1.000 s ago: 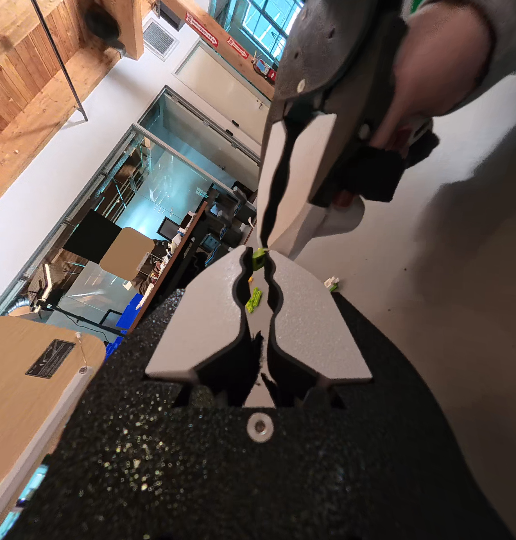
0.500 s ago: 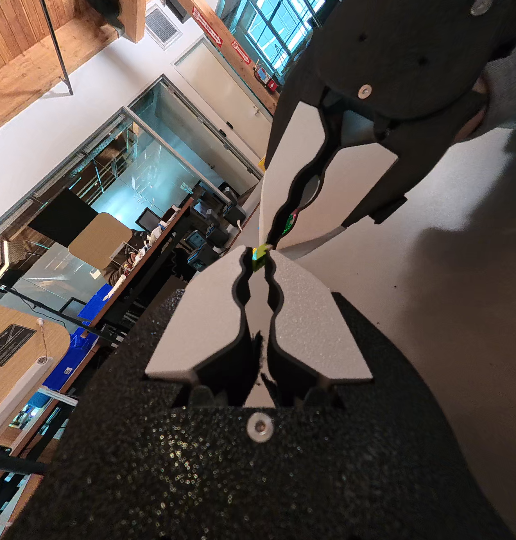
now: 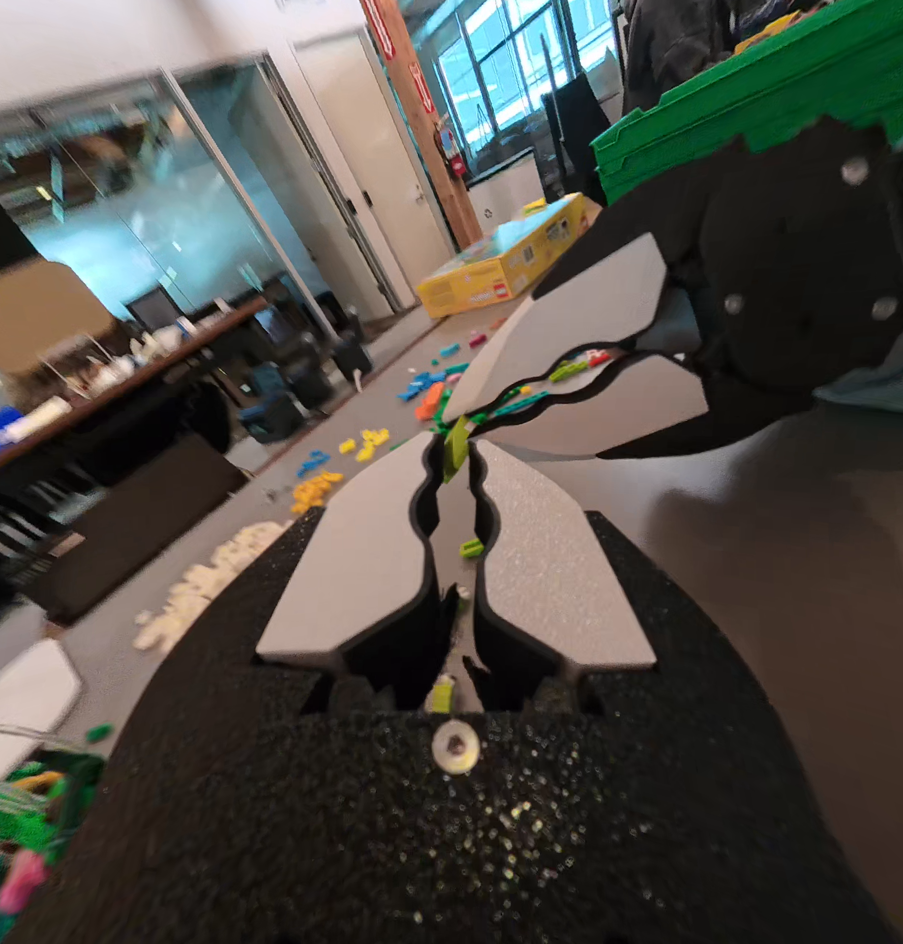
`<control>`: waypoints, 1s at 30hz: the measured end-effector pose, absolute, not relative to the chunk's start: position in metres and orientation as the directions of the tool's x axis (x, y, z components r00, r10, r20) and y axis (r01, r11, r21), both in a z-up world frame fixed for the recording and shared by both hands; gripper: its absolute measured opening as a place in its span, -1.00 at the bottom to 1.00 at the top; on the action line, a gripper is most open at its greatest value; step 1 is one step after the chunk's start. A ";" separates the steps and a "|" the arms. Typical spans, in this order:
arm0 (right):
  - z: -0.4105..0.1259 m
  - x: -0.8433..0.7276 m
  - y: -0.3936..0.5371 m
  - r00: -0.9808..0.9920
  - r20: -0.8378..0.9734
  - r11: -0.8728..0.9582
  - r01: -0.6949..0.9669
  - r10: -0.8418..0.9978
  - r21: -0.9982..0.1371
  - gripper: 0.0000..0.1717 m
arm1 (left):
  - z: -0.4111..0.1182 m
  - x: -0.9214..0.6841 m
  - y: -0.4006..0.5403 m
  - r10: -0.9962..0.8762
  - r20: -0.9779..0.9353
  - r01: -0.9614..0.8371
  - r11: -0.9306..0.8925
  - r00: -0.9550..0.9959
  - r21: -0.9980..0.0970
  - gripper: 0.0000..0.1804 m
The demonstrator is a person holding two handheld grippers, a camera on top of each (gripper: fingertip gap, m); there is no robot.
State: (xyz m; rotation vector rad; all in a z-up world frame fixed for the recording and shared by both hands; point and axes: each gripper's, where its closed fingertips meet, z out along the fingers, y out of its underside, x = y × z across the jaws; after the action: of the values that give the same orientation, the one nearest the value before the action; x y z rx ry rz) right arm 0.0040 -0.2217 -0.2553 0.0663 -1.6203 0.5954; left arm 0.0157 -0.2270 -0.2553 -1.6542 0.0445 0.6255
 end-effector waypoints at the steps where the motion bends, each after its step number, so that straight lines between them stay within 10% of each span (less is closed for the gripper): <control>1: -0.255 0.003 -0.220 -0.122 0.955 0.871 -0.392 0.270 -0.296 -0.96 | -0.257 0.016 -0.225 0.303 -0.367 -0.320 -0.193 0.880 -0.928 -0.89; 12: -0.250 0.009 -0.223 -0.059 0.974 0.864 -0.453 0.219 -0.222 -0.95 | -0.253 0.025 -0.221 0.190 -0.032 -0.003 -0.149 0.981 -0.989 -0.70; 17: -0.251 0.010 -0.225 -0.040 0.980 0.865 -0.464 0.193 -0.190 -0.95 | -0.258 0.023 -0.223 0.194 -0.052 -0.012 -0.199 0.980 -0.980 -0.90; 25: -0.253 0.005 -0.227 -0.262 0.865 0.787 -0.361 0.429 -0.500 -0.96 | -0.253 0.019 -0.225 0.221 -0.004 0.018 -0.098 0.975 -0.995 -0.91; 30: -0.247 0.007 -0.228 -0.171 0.914 0.838 -0.366 0.368 -0.405 -0.96 | -0.240 0.022 -0.225 0.228 0.054 0.046 0.042 0.972 -0.998 -0.91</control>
State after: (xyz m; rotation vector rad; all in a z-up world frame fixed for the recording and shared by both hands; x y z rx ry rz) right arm 0.0071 -0.2281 -0.2468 -0.0012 -1.6171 0.6489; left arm 0.0215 -0.2254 -0.2404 -1.5261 -0.2200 0.1409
